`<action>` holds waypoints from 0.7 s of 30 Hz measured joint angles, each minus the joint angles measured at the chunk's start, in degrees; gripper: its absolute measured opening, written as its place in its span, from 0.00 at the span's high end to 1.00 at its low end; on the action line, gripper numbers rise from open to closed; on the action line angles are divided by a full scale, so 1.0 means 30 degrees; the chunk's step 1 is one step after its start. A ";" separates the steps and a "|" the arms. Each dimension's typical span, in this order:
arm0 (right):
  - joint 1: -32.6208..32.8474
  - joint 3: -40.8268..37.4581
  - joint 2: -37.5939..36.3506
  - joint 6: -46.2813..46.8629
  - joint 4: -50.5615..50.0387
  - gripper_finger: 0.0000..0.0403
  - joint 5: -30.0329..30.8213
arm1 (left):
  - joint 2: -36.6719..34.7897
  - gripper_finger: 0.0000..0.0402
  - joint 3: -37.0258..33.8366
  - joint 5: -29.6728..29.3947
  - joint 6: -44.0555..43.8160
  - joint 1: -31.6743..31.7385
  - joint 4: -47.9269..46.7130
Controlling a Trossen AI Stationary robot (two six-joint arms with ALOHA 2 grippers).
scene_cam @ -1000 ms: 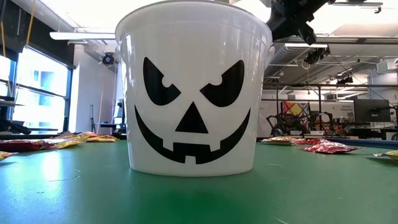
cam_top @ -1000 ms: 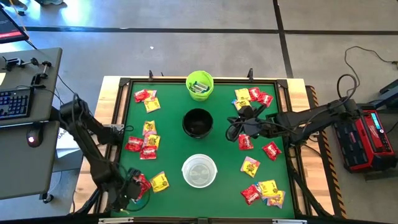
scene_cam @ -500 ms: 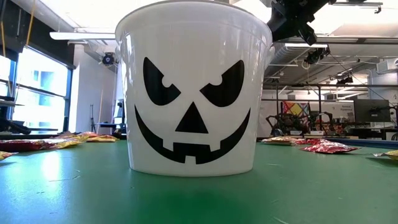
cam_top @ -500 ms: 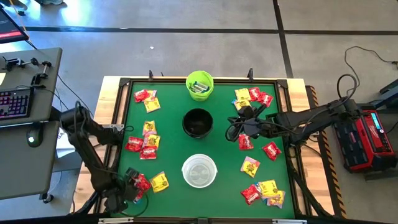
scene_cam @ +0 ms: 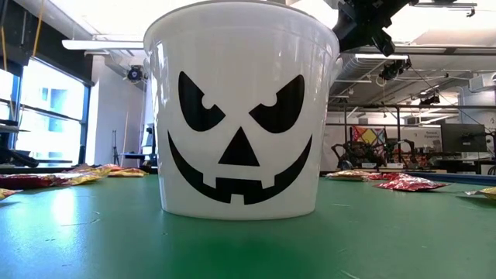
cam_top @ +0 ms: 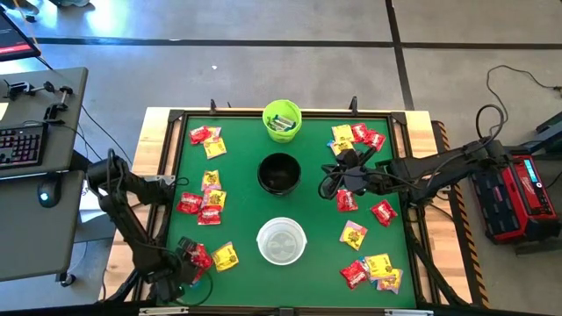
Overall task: Sort candy by brand, put in halloween buckets
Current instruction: Put the white chocolate into the green bucket
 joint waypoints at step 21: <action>0.0000 0.0000 0.0000 -0.0144 -0.0015 1.00 0.0007 | -0.1328 0.94 -0.0151 0.2319 -0.1439 0.0028 -0.0089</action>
